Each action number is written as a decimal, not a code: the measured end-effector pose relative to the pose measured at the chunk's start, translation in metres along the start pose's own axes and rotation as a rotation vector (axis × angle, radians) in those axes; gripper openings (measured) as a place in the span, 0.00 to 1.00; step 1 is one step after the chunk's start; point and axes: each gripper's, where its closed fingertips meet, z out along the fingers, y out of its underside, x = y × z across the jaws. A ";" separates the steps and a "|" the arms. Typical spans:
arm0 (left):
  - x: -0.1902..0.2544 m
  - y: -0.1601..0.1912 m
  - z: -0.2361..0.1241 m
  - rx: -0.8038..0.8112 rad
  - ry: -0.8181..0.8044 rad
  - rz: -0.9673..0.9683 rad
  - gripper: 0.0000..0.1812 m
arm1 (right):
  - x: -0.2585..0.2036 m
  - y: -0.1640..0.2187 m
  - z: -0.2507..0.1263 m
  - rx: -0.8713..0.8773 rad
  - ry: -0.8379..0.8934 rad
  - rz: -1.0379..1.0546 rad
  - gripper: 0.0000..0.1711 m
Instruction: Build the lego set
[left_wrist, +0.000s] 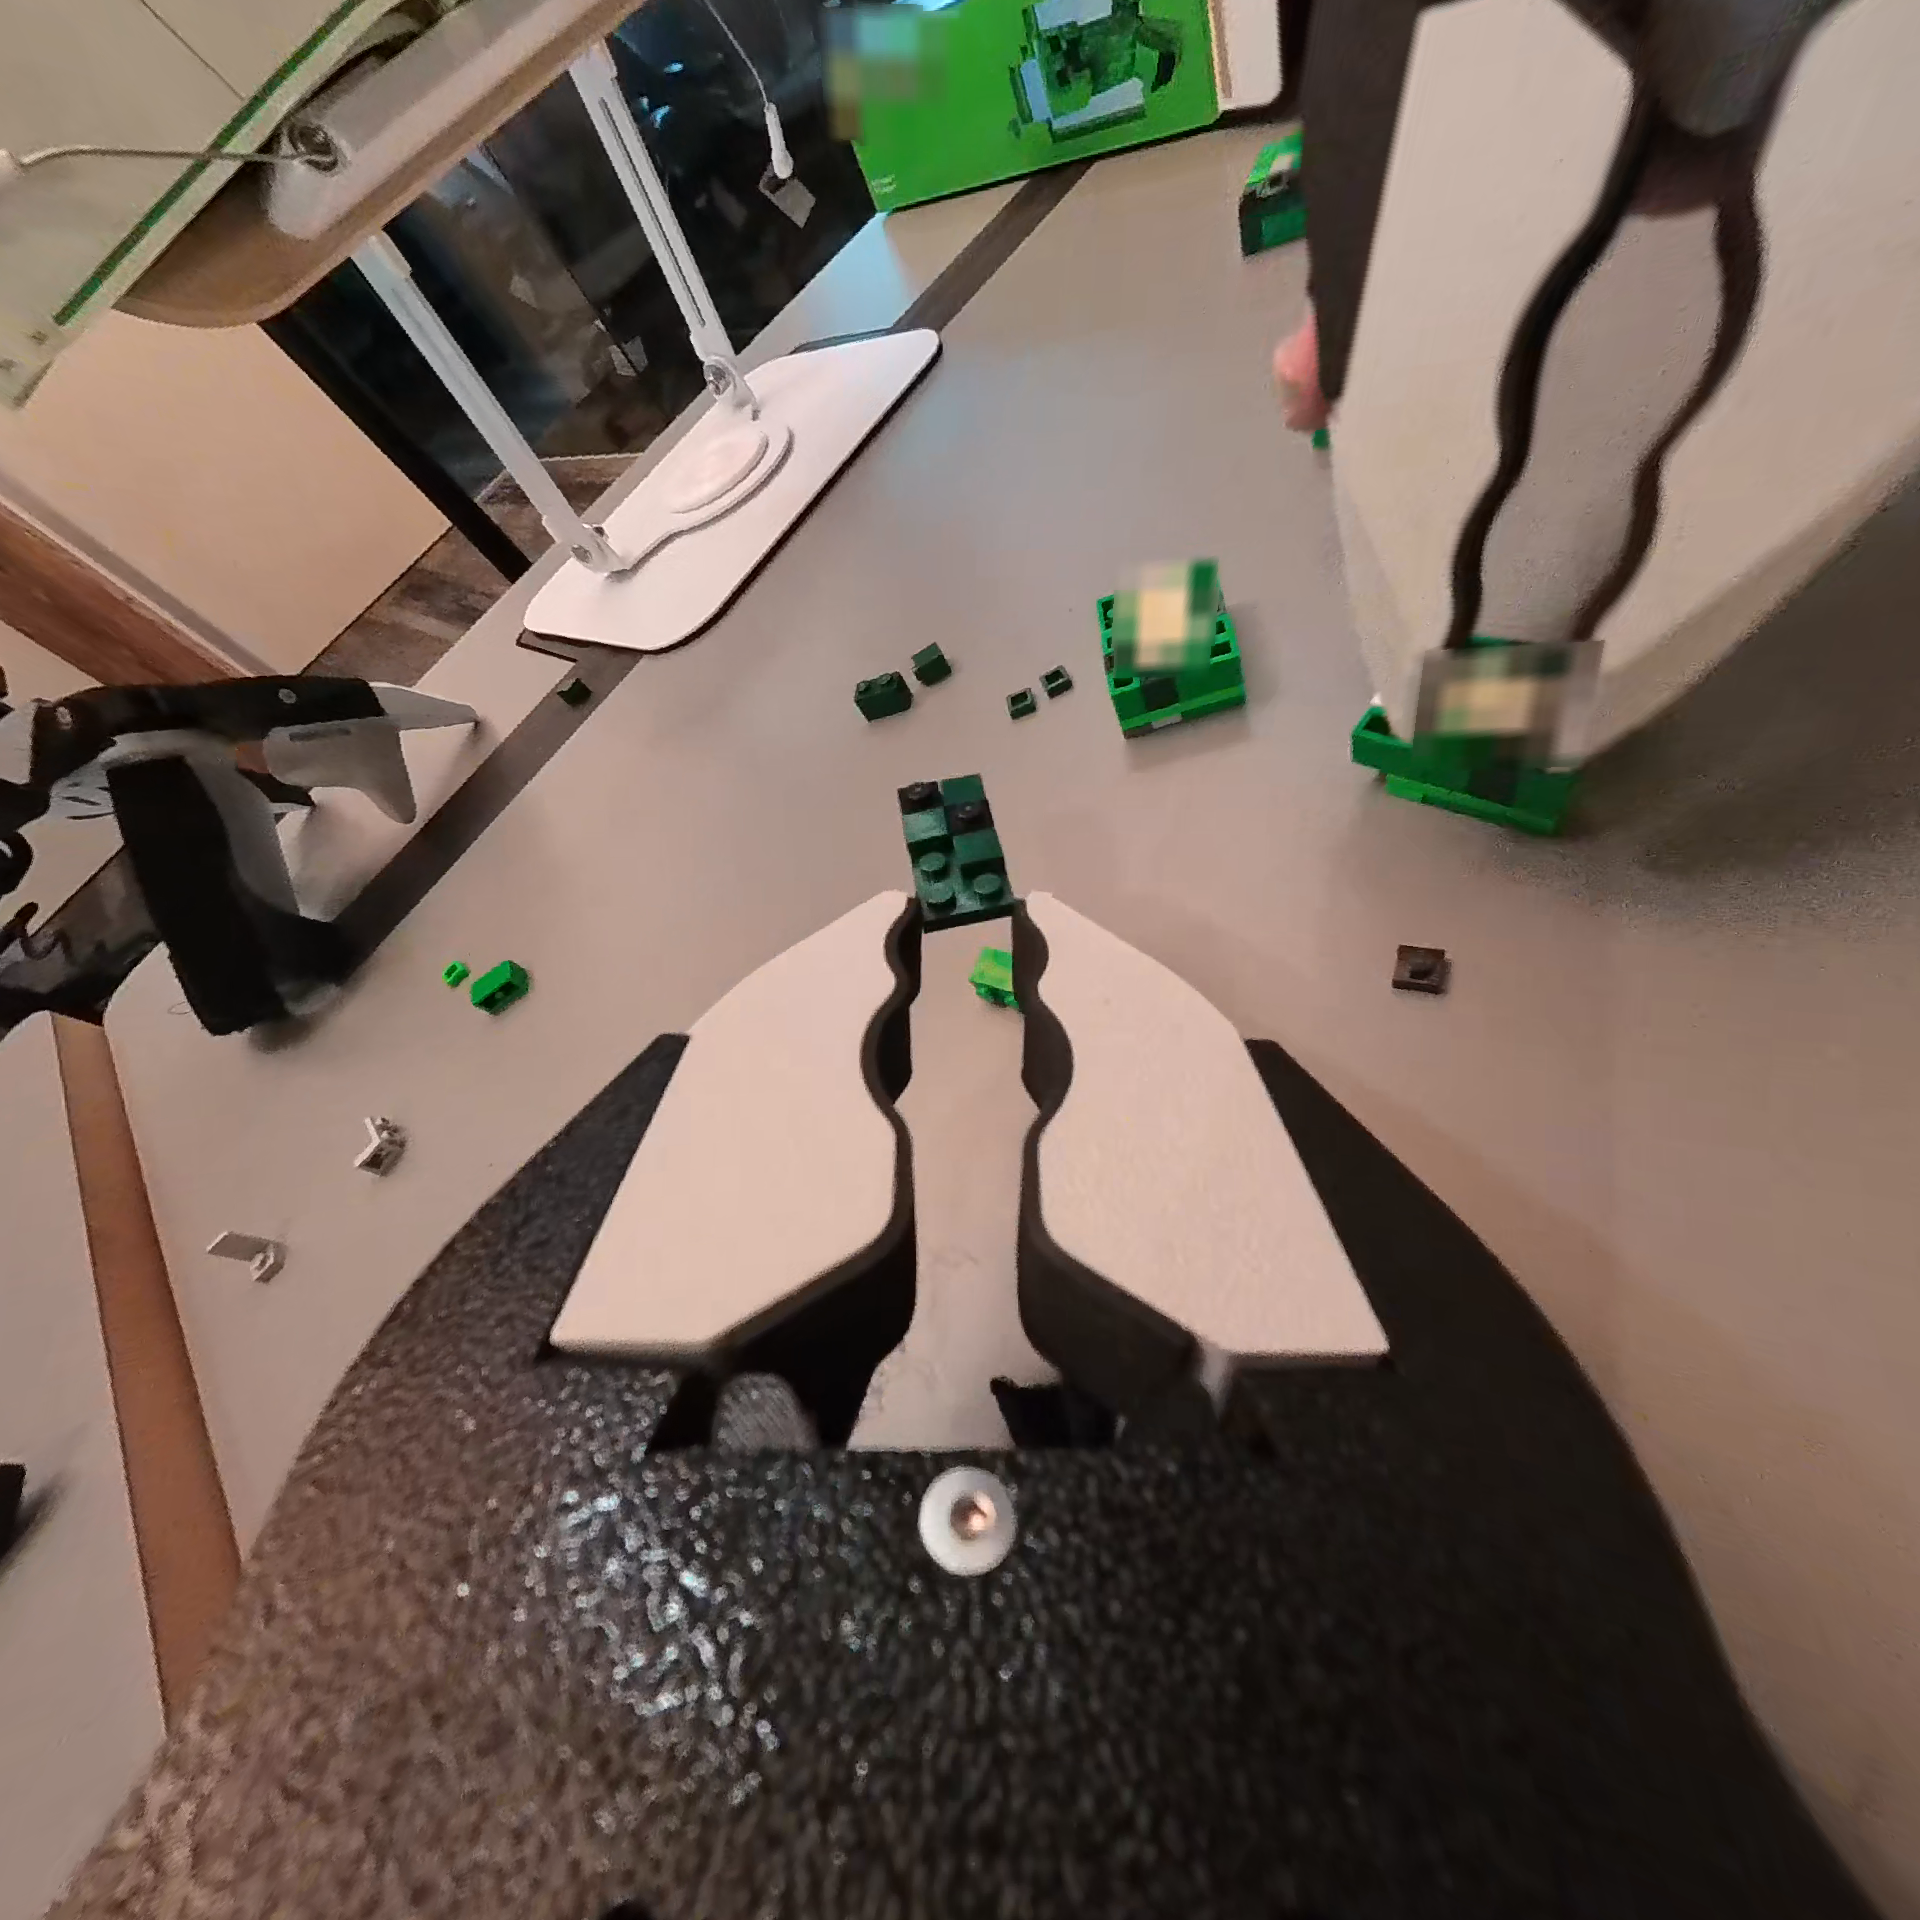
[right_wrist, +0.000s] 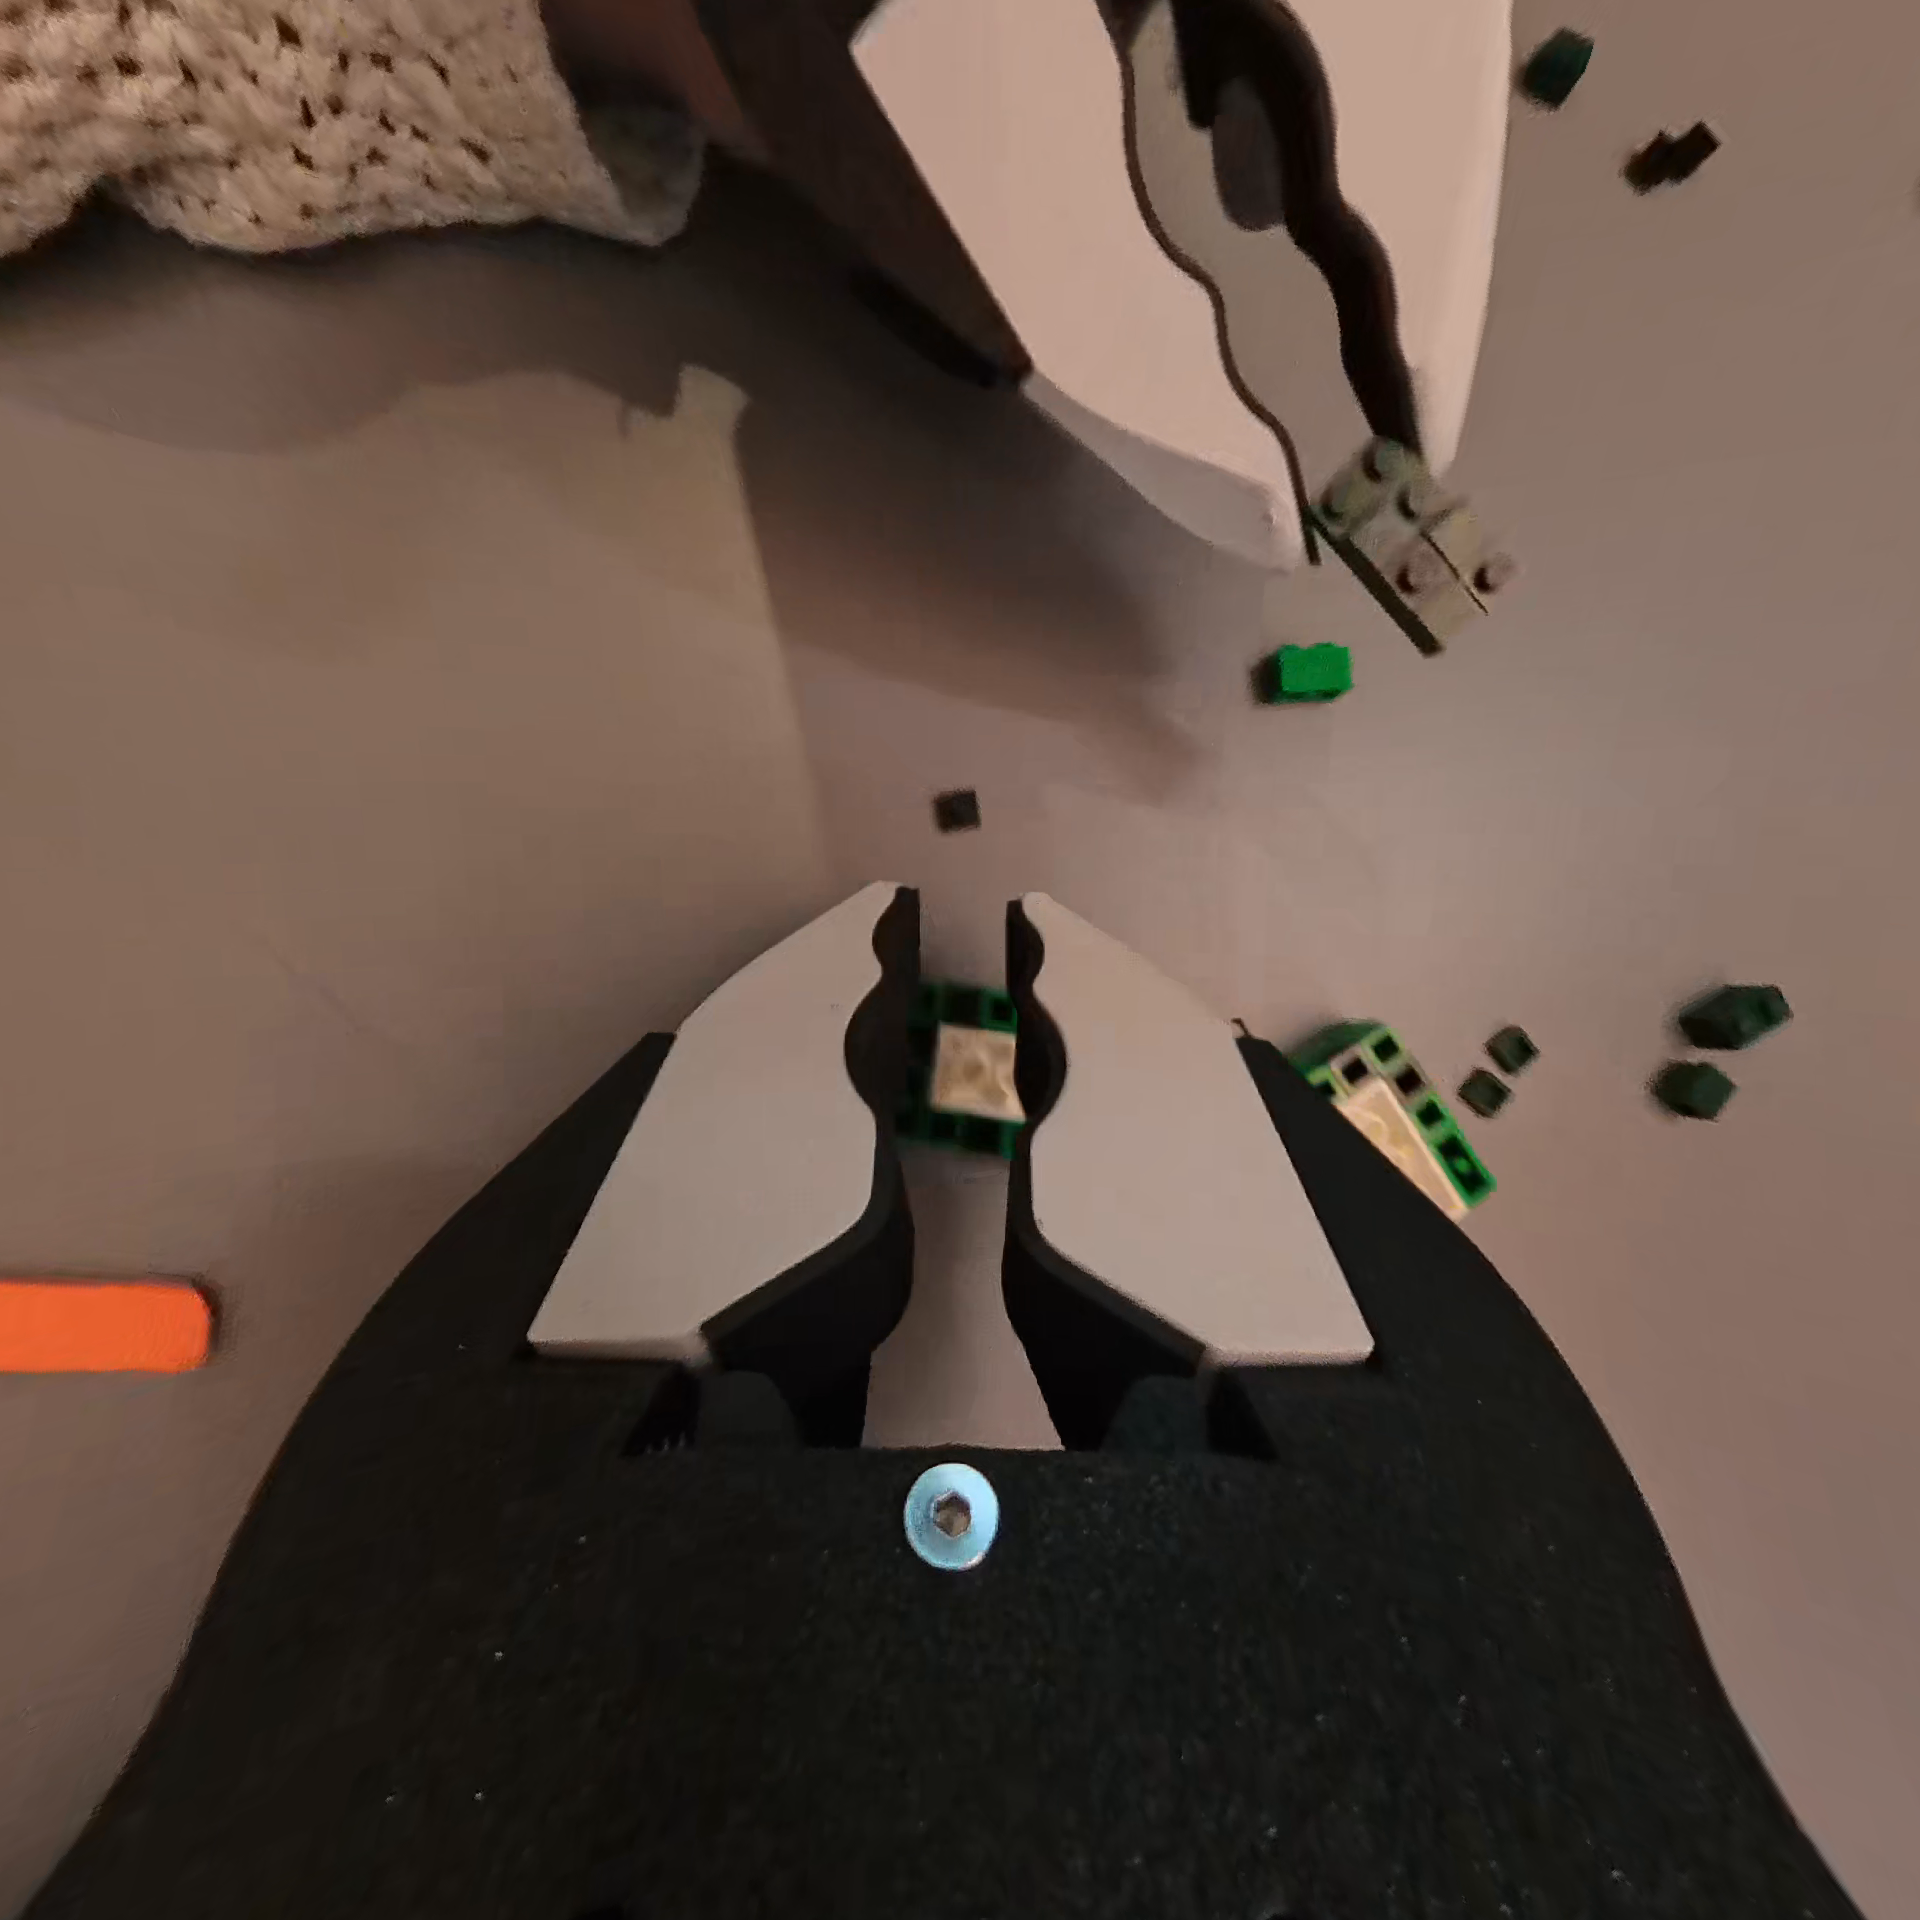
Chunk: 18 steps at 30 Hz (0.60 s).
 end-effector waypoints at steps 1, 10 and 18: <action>0.000 0.000 0.000 0.000 0.000 -0.001 0.09 | -0.005 -0.007 0.003 0.027 0.007 0.014 0.09; 0.009 0.001 -0.007 0.023 0.122 -0.020 0.09 | -0.004 -0.007 0.020 -0.115 -0.003 -0.164 0.10; 0.020 0.004 -0.014 0.018 0.221 0.005 0.09 | 0.001 0.002 0.035 -0.240 -0.145 -0.197 0.08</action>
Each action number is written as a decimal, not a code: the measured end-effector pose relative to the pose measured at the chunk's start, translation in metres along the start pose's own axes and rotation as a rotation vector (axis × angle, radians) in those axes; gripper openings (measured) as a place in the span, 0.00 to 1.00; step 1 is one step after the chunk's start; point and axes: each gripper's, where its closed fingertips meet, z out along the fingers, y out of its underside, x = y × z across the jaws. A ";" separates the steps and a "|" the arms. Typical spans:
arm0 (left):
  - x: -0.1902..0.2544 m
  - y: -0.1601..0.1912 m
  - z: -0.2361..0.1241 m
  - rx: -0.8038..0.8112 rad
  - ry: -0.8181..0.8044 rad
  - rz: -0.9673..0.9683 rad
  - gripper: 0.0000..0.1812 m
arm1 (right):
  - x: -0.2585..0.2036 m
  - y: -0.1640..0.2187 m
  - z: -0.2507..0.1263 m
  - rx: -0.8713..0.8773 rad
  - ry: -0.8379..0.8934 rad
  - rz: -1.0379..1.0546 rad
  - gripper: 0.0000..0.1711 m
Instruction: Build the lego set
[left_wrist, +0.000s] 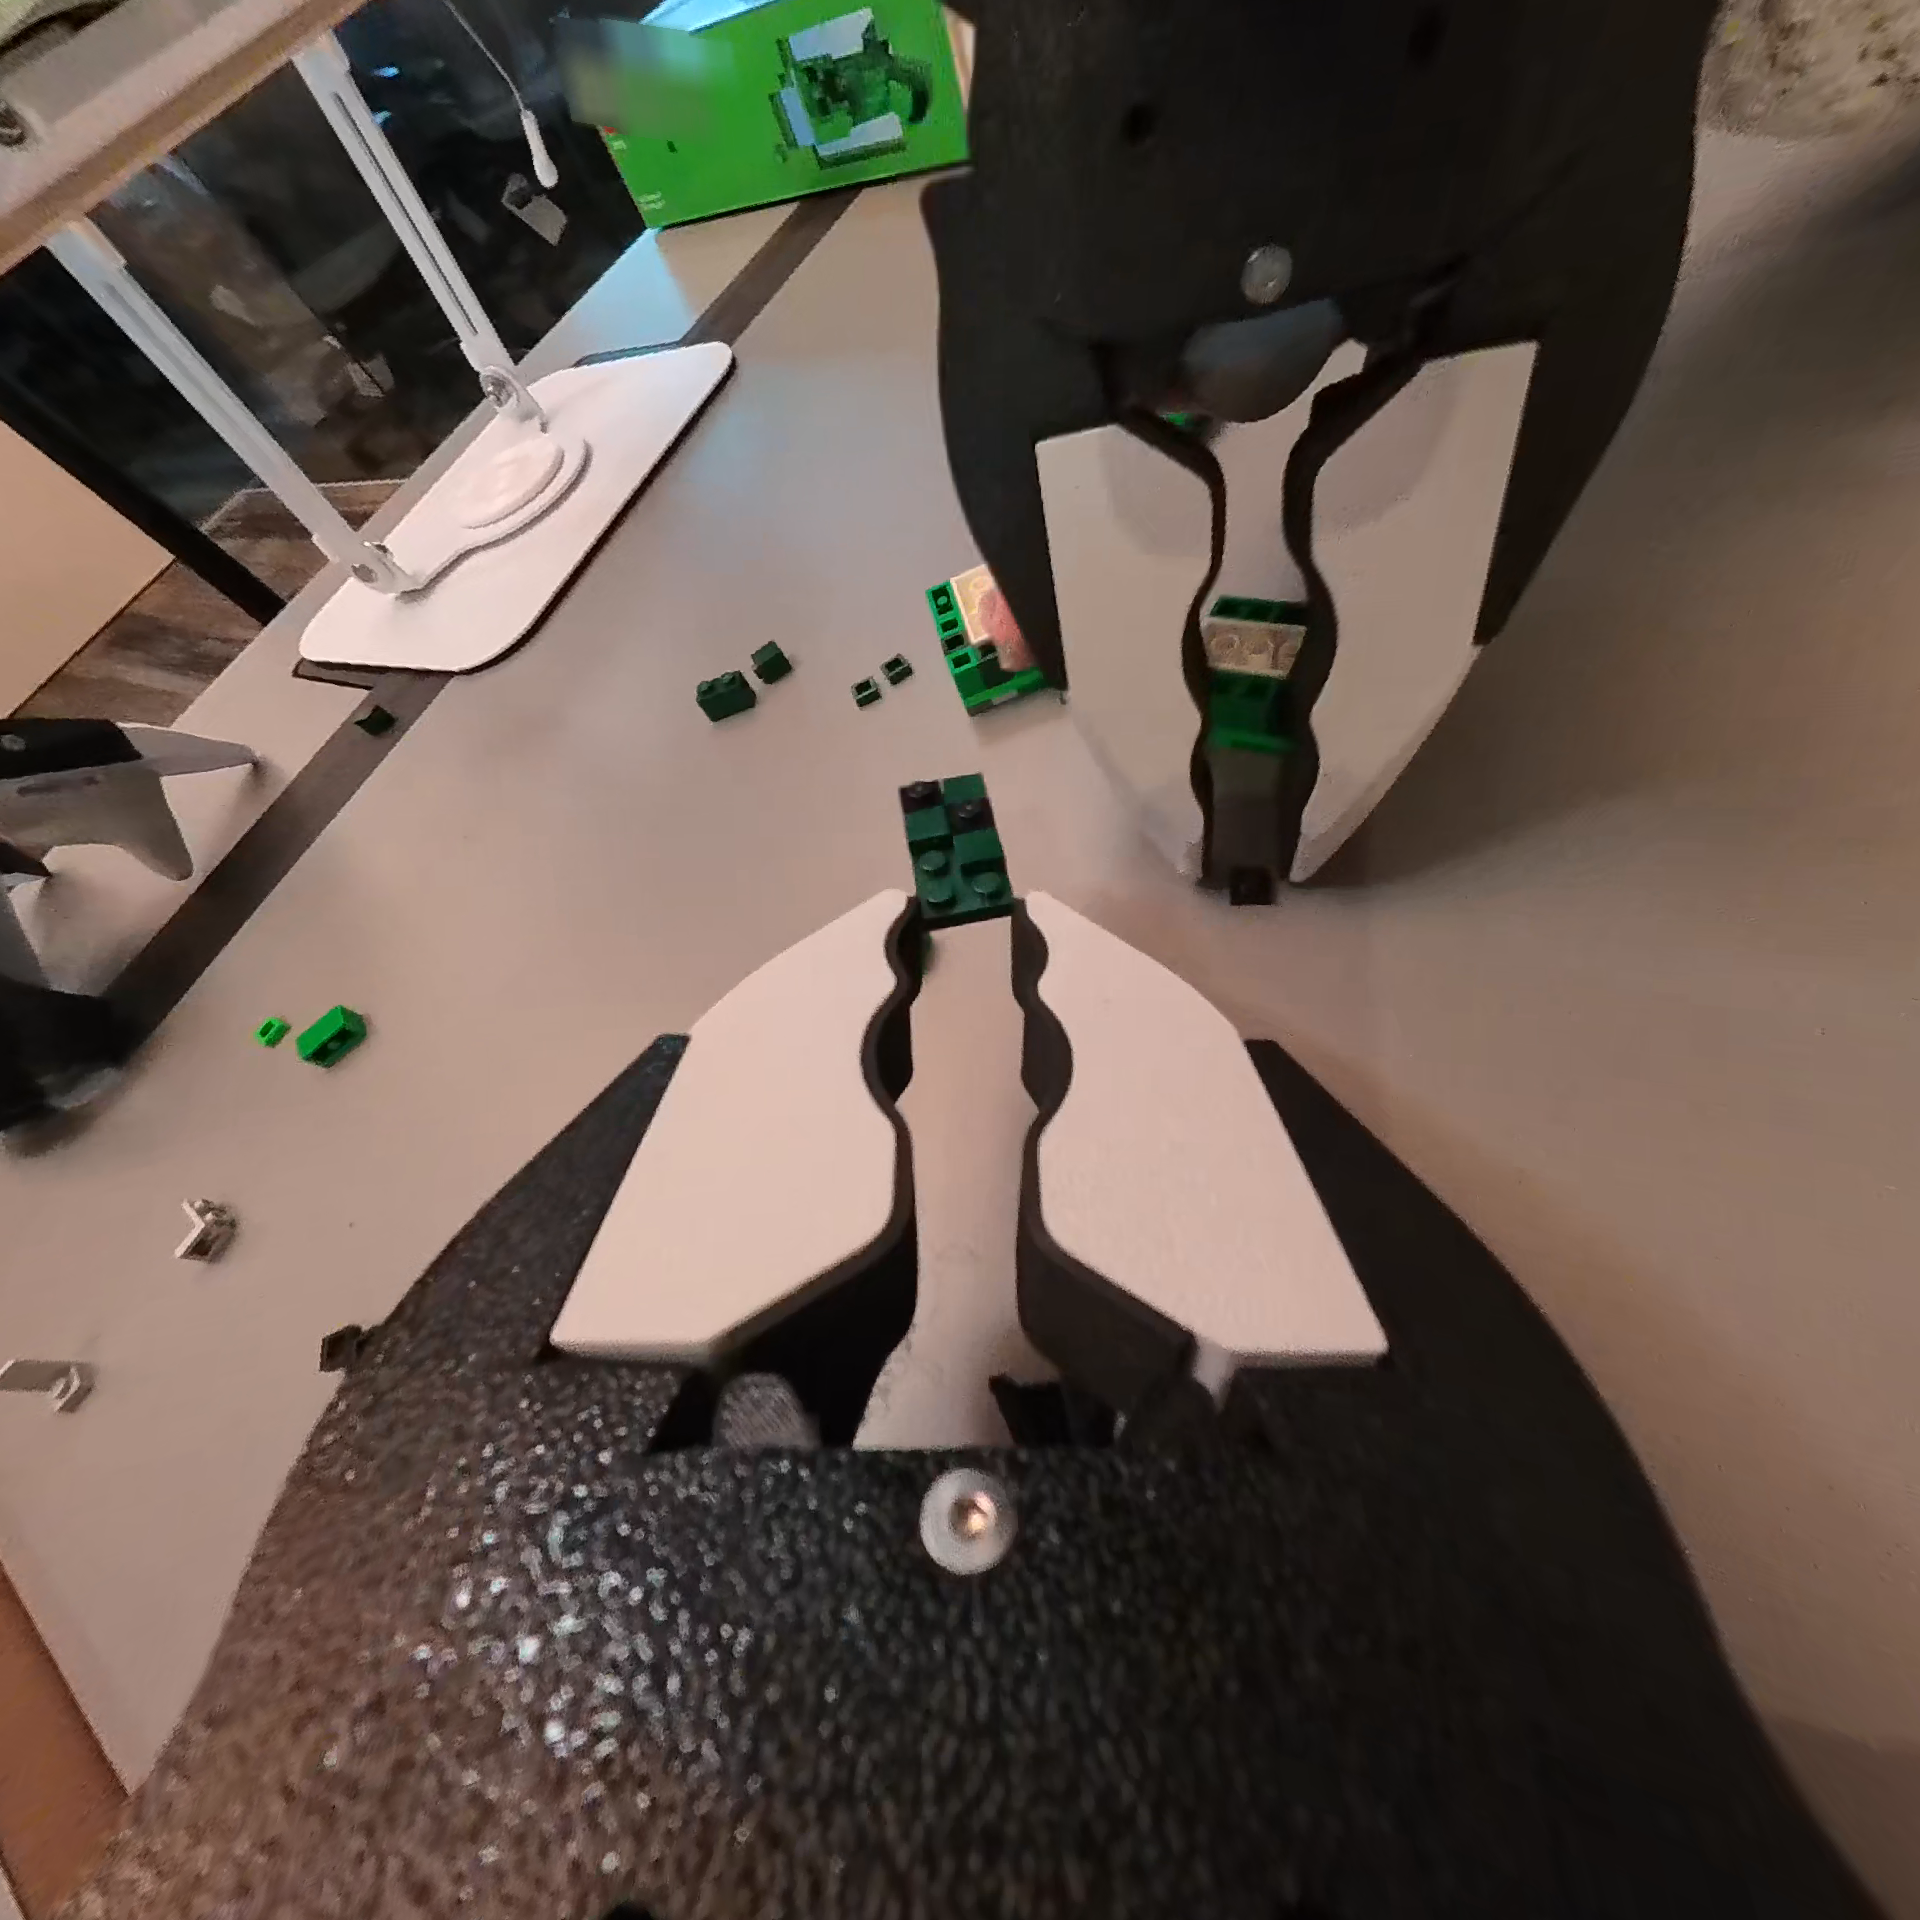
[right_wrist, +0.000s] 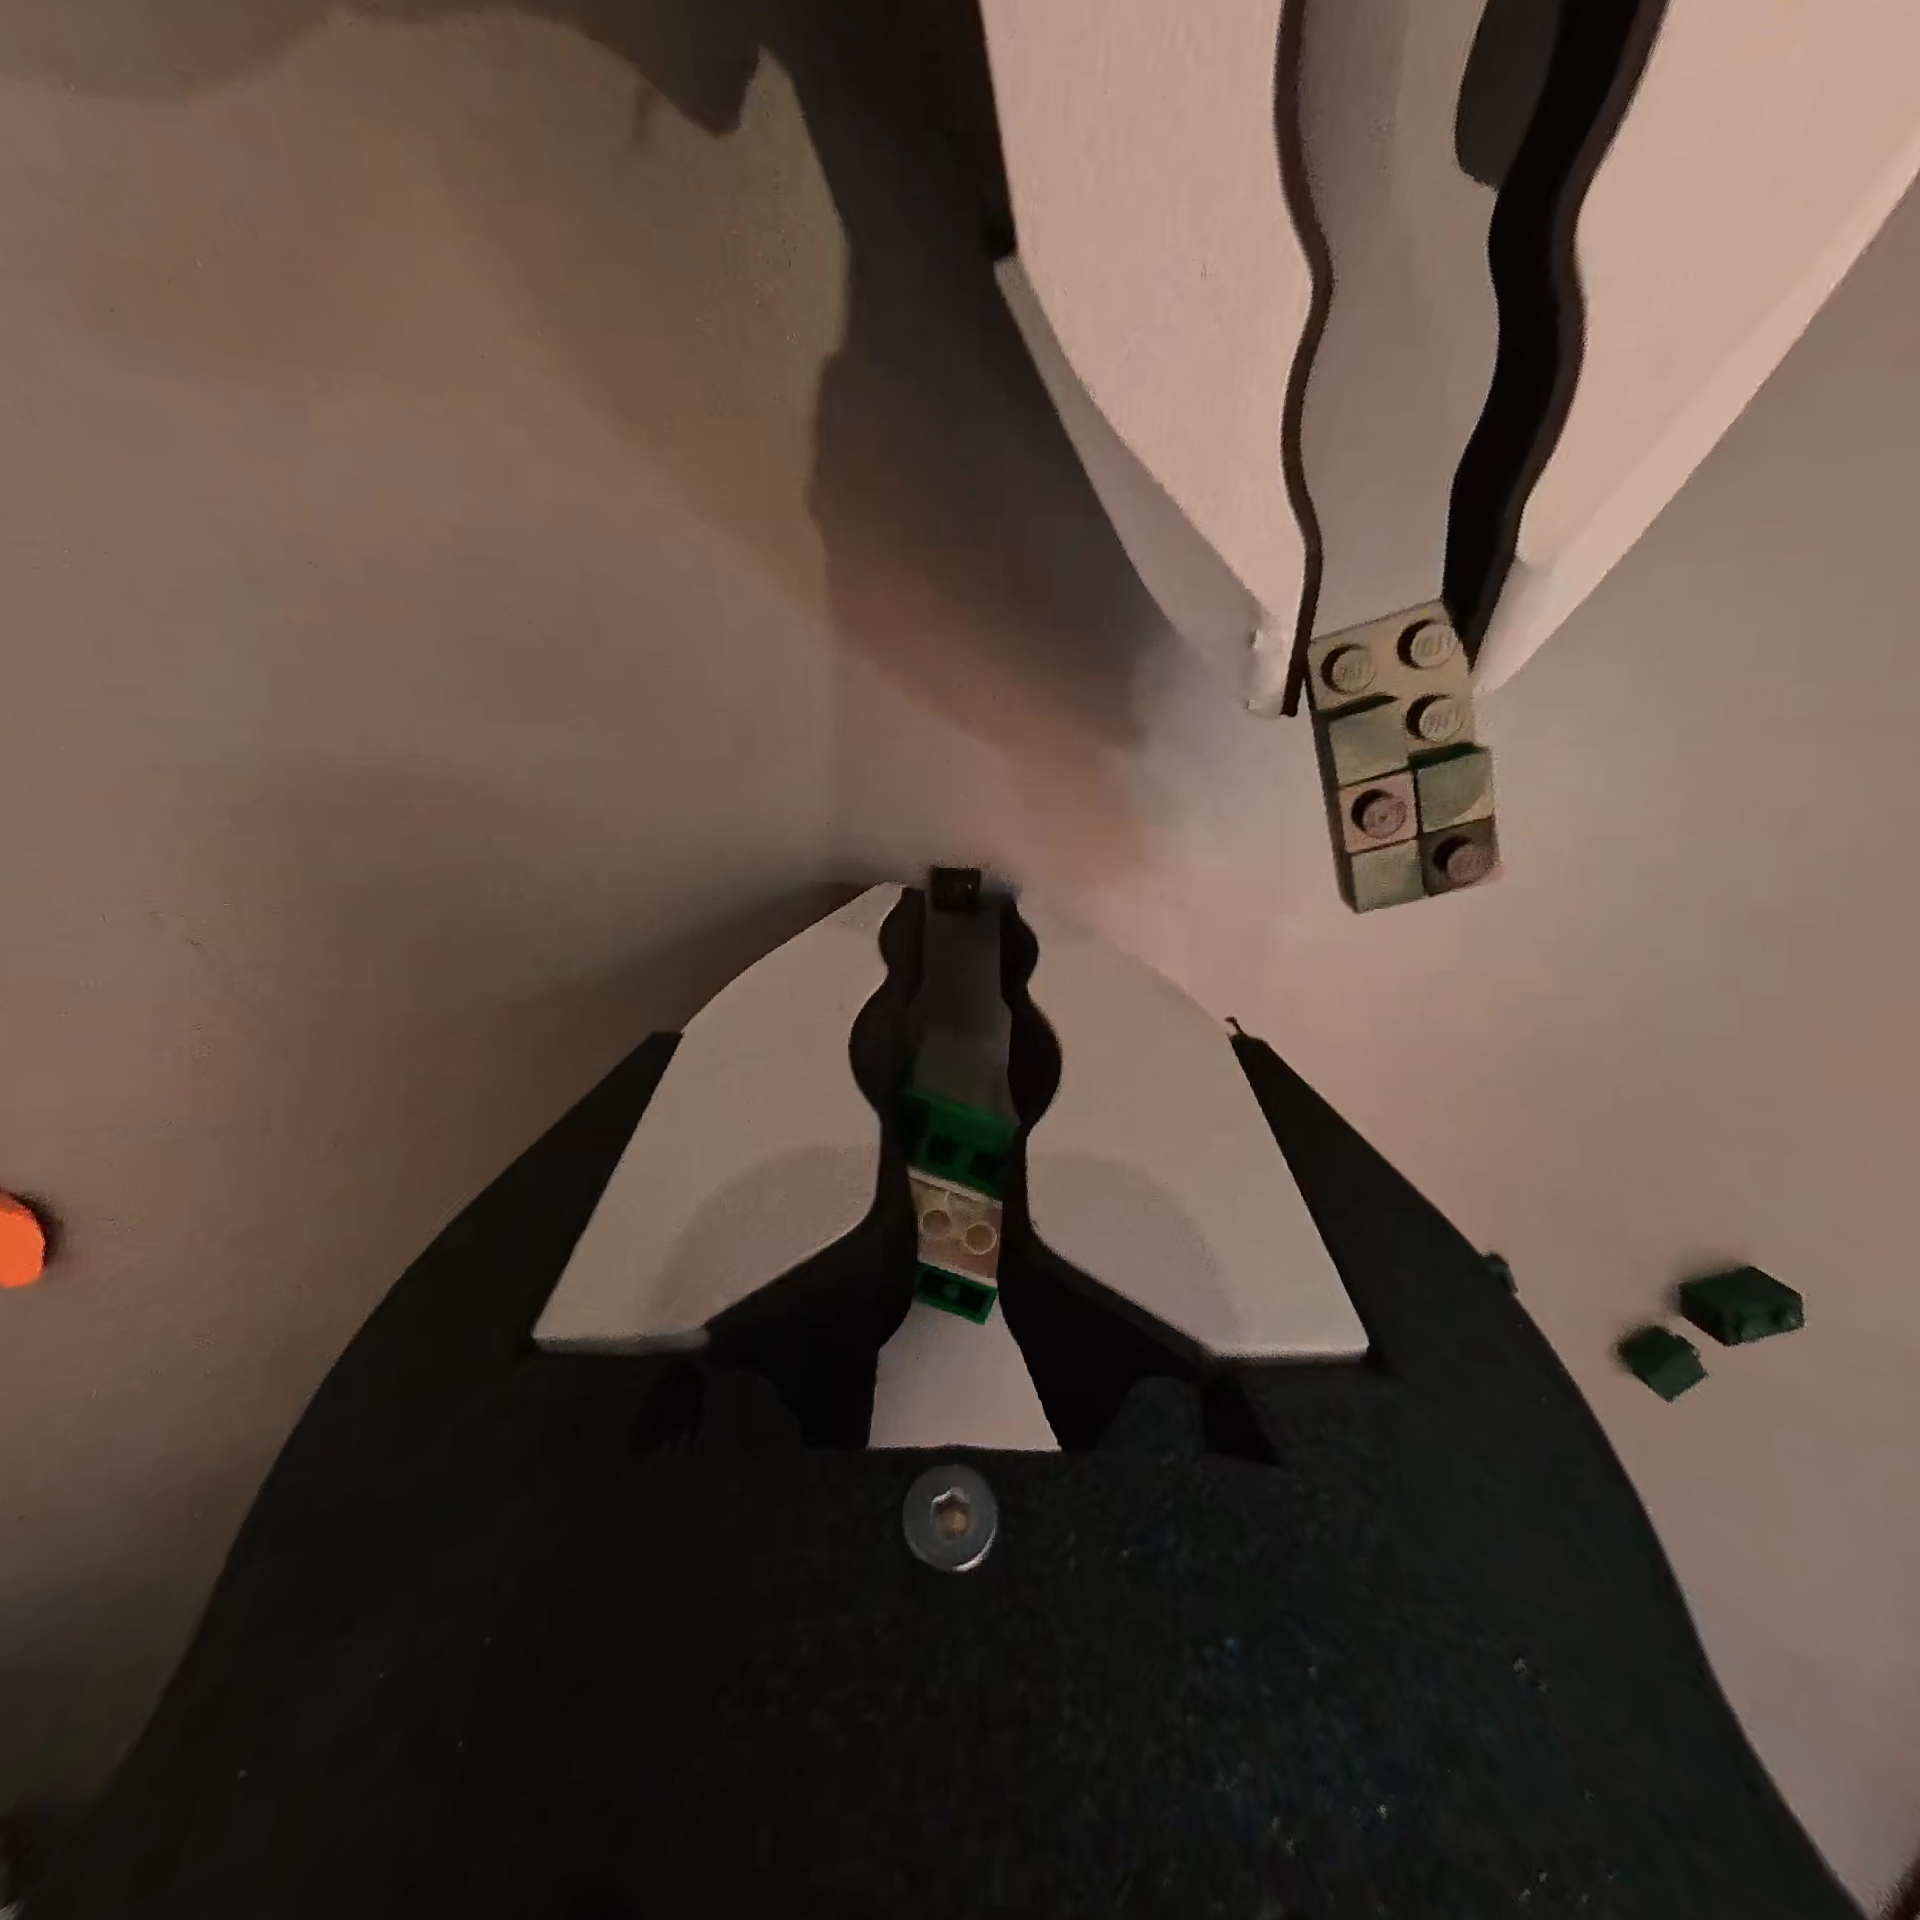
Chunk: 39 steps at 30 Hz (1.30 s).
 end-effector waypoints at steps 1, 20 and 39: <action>0.001 0.001 0.001 -0.005 0.005 0.000 0.09 | 0.000 0.000 0.001 -0.003 -0.005 -0.004 0.07; 0.059 -0.014 0.020 0.003 0.281 0.095 0.09 | -0.009 -0.004 -0.051 0.174 0.195 -0.068 0.04; 0.064 -0.023 0.015 0.063 0.312 0.097 0.09 | -0.008 -0.012 -0.049 0.180 0.151 -0.086 0.05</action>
